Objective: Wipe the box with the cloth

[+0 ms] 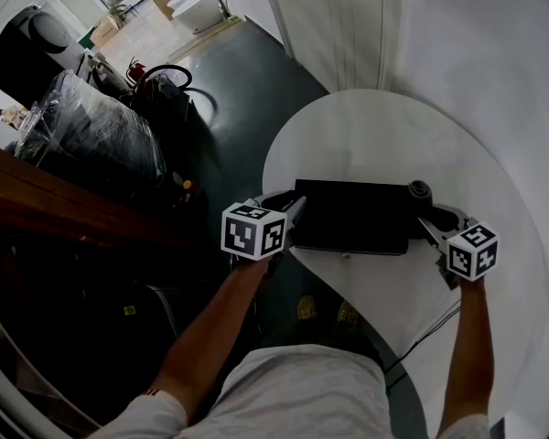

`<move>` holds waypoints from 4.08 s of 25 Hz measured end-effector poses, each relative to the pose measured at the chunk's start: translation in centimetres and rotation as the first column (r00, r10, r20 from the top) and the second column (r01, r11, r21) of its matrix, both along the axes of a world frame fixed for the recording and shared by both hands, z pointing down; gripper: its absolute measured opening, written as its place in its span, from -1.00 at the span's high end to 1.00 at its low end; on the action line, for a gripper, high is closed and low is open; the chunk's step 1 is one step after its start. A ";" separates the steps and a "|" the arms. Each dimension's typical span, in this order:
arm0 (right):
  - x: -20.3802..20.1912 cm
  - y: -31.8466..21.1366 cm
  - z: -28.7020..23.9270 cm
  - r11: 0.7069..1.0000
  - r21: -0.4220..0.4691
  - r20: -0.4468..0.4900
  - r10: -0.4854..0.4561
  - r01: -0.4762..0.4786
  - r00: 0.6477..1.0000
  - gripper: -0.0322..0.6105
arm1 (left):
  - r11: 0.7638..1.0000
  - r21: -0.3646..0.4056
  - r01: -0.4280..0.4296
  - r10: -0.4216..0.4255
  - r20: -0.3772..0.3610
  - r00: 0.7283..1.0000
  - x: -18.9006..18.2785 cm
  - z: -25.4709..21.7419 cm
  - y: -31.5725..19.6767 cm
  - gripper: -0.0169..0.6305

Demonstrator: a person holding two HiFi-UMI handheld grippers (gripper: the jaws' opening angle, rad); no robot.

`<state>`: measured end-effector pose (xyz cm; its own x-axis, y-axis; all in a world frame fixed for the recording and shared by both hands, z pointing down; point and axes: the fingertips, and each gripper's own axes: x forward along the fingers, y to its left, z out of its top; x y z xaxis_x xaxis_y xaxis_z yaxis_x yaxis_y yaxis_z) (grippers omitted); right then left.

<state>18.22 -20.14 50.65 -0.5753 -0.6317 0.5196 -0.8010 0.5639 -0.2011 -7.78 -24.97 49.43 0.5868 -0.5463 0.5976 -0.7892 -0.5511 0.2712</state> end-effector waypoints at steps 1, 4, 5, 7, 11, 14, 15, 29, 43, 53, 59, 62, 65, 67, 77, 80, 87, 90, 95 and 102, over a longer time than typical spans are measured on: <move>0.0 0.3 0.0 1.000 0.000 -0.003 -0.005 0.005 1.000 0.60 | 1.000 0.000 0.000 0.000 0.000 1.000 0.1 0.0 0.0 0.60; -0.1 1.7 -0.1 1.000 0.000 -0.007 -0.016 0.016 1.000 0.60 | 1.000 0.000 -0.002 0.002 0.000 1.000 0.2 0.0 0.0 0.60; -0.1 2.2 -0.1 1.000 -0.001 -0.006 -0.017 0.017 1.000 0.60 | 1.000 0.000 -0.003 0.003 0.000 1.000 0.2 0.0 0.0 0.60; -0.3 3.3 -0.1 1.000 -0.001 -0.002 -0.016 0.016 1.000 0.60 | 1.000 0.001 -0.004 0.004 0.000 1.000 0.1 0.0 0.1 0.60; -0.7 5.4 0.0 1.000 -0.002 0.001 -0.018 0.018 1.000 0.60 | 1.000 0.003 -0.005 0.005 -0.003 1.000 0.1 0.0 0.0 0.60; -0.9 6.9 -0.1 1.000 -0.007 0.000 -0.023 0.023 1.000 0.60 | 1.000 0.002 -0.007 0.007 -0.005 1.000 0.1 -0.1 0.0 0.60; -1.0 7.4 -0.1 1.000 -0.009 0.000 -0.025 0.025 1.000 0.60 | 1.000 0.002 -0.008 0.008 -0.005 1.000 0.1 -0.1 0.0 0.60; -0.8 10.4 -1.3 1.000 0.010 -0.006 -0.003 0.003 1.000 0.60 | 1.000 0.006 -0.019 0.019 0.002 1.000 0.0 0.1 0.0 0.60; -0.4 6.9 -9.7 0.982 0.187 -0.043 0.029 -0.021 0.999 0.60 | 0.996 0.088 -0.032 0.034 -0.012 0.999 -0.8 -3.5 0.5 0.59; -5.1 4.4 -16.1 0.954 0.301 0.052 -0.007 -0.009 0.999 0.60 | 0.956 0.283 -0.072 0.120 -0.153 0.981 1.3 -11.6 1.8 0.63; -8.5 4.3 -19.2 0.933 0.361 0.111 -0.045 0.002 0.993 0.60 | 0.899 0.424 -0.110 0.230 -0.243 0.942 3.3 -16.3 3.9 0.69; -9.8 4.4 -20.6 0.924 0.383 0.133 -0.065 0.009 0.989 0.60 | 0.876 0.466 -0.127 0.277 -0.269 0.922 4.3 -18.1 5.0 0.73; -10.9 4.6 -21.6 0.915 0.402 0.147 -0.083 0.017 0.986 0.60 | 0.856 0.500 -0.135 0.307 -0.278 0.910 4.7 -19.1 5.8 0.77; -11.6 4.8 -22.0 0.910 0.414 0.155 -0.093 0.021 0.983 0.60 | 0.842 0.522 -0.137 0.321 -0.282 0.904 4.8 -19.7 6.3 0.79; -14.3 5.9 -22.9 0.891 0.451 0.190 -0.144 0.044 0.971 0.60 | 0.798 0.585 -0.141 0.371 -0.294 0.881 5.4 -21.3 8.1 0.87; -14.3 6.1 -23.0 0.891 0.451 0.191 -0.147 0.046 0.970 0.60 | 0.787 0.601 -0.140 0.382 -0.295 0.876 5.8 -21.6 8.4 0.89; -14.4 6.4 -23.2 0.883 0.468 0.194 -0.135 0.029 0.972 0.60 | 0.774 0.619 -0.136 0.397 -0.306 0.865 5.9 -22.0 8.7 0.90; -14.5 6.4 -23.1 0.881 0.472 0.188 -0.134 0.030 0.973 0.60 | 0.771 0.621 -0.140 0.404 -0.307 0.862 6.0 -21.9 8.8 0.90; -14.7 6.4 -22.8 0.880 0.474 0.179 -0.137 0.037 0.974 0.60 | 0.767 0.626 -0.141 0.409 -0.307 0.859 6.1 -22.0 8.7 0.90; -14.6 6.6 -23.0 0.878 0.478 0.183 -0.132 0.030 0.974 0.60 | 0.764 0.630 -0.141 0.411 -0.306 0.859 6.2 -22.2 8.9 0.90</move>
<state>3.65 -13.53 27.65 -0.6953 -0.7176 0.0396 -0.7187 0.6936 -0.0499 -1.58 -16.06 27.28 0.8752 -0.4739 -0.0972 -0.4667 -0.8800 0.0878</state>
